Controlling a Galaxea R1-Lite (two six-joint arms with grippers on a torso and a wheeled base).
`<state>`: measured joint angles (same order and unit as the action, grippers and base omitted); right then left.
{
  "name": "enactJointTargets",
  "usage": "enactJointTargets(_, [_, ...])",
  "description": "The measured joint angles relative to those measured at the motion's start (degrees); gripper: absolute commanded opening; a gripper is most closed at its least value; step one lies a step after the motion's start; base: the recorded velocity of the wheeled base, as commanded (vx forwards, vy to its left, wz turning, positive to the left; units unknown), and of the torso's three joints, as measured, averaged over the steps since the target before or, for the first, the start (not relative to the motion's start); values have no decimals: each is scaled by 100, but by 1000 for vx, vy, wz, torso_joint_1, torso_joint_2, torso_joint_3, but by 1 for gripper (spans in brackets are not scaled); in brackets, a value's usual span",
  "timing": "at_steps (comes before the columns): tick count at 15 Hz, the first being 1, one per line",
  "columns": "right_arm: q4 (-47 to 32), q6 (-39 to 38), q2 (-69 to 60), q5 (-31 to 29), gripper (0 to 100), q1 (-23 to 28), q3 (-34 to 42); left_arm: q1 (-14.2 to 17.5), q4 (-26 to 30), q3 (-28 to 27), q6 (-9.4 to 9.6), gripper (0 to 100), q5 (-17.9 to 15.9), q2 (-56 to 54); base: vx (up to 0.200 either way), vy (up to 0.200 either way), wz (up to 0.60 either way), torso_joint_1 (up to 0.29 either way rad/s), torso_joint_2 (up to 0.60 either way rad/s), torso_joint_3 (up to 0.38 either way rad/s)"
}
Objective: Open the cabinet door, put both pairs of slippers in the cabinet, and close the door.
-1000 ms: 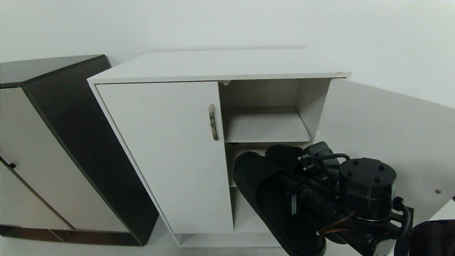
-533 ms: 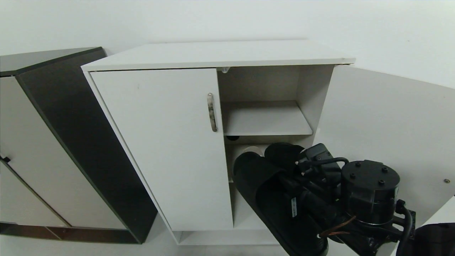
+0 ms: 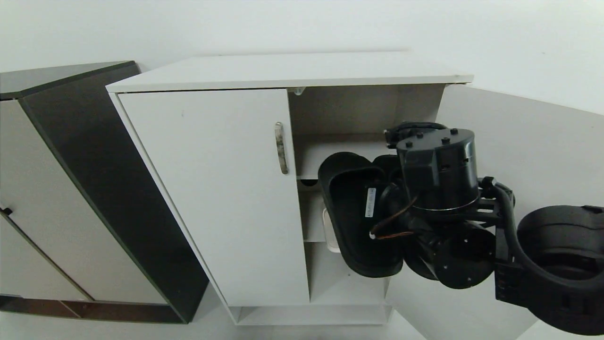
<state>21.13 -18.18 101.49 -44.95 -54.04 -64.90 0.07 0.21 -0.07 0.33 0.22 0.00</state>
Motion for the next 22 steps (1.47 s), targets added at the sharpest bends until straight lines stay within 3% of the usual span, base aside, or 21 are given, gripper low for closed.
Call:
enactJointTargets(7, [670,193,480,-95,0,-4,24,0,-2,-2,0,0,0,0,0,0,0,0,0,0])
enactJointTargets(19, [686,397,656,-93,0,137,-4,0,0,-2,0,0,0,0,200,0,0,1,3,1])
enactJointTargets(22, [695,483,658,-78,0,179,-26,0,0,-2,0,0,0,0,0,0,0,0,0,0])
